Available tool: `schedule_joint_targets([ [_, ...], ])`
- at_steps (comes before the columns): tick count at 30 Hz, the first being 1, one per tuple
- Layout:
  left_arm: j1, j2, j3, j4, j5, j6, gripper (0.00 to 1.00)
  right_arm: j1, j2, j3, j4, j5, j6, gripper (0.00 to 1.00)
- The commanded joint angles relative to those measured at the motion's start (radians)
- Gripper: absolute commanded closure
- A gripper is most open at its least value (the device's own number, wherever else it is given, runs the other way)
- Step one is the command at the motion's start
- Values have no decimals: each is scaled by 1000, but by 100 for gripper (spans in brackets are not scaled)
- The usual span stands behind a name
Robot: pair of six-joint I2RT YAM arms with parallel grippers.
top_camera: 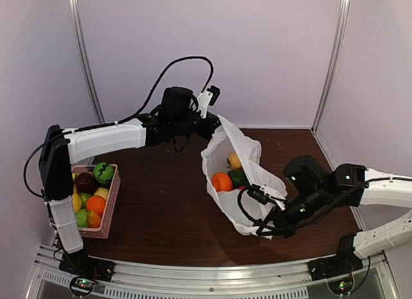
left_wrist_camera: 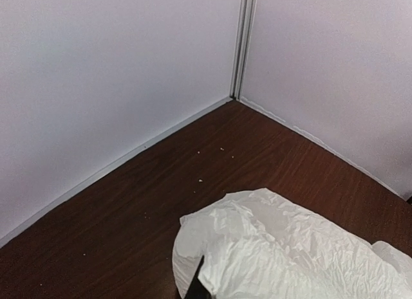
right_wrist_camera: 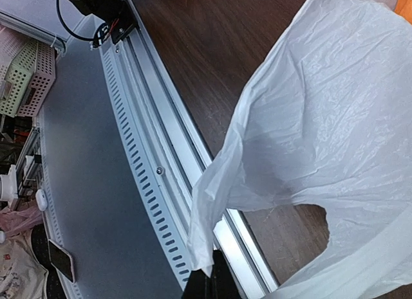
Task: Untie the knot of the plastic bag and take out the fruit
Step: Open the bag opening for the takeout bag.
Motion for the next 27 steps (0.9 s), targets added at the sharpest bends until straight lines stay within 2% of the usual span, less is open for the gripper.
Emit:
schedule_joint_targets([
  [1,64,37,48,85,-67,-23,100,35,-40,-40,-107,-92,50,100],
  [7,64,52,53,66,19,-22,100,37,-58,-3,-20,-58,88,100],
  [9,64,42,55,46,55,-23,97,37,-69,32,18,-21,106,90],
  [10,64,34,55,33,68,-24,89,37,-78,54,35,1,115,83],
  [12,63,3,49,-15,93,-27,62,37,-91,102,46,50,121,60],
  [14,63,-34,29,-43,114,-36,37,37,-98,156,40,109,124,43],
  [16,63,-78,-5,-69,119,-51,23,37,-98,210,22,165,116,31],
  [20,64,-183,-102,-119,104,-102,10,35,-66,316,-41,344,107,22],
  [24,64,-287,-225,-161,109,-169,3,33,28,411,-96,506,107,22],
  [27,64,-346,-302,-184,147,-243,3,34,94,443,-90,575,106,22],
])
